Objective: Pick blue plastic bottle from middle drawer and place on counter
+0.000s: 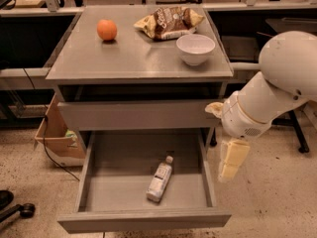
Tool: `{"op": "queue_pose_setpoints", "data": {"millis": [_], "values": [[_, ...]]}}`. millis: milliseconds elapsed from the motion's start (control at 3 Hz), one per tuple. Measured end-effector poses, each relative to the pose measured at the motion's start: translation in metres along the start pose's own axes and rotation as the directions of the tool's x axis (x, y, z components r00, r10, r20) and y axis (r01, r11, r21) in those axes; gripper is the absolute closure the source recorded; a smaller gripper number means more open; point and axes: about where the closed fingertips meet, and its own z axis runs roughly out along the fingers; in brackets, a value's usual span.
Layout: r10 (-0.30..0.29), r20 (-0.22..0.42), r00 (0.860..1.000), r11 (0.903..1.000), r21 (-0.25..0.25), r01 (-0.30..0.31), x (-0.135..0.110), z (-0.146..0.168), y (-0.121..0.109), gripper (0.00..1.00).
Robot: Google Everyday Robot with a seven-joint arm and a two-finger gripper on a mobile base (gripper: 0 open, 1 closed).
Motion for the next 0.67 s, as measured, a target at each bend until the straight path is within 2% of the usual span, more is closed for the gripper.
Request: {"op": "queue_pose_setpoints", "data": {"millis": [333, 667], "values": [[0.0, 0.0, 1.0, 1.0, 0.0, 0.0, 0.0, 0.0, 0.0, 0.0], [-0.008, 0.025, 1.0, 1.0, -0.003, 0.008, -0.001, 0.02, -0.004, 0.0]]}}
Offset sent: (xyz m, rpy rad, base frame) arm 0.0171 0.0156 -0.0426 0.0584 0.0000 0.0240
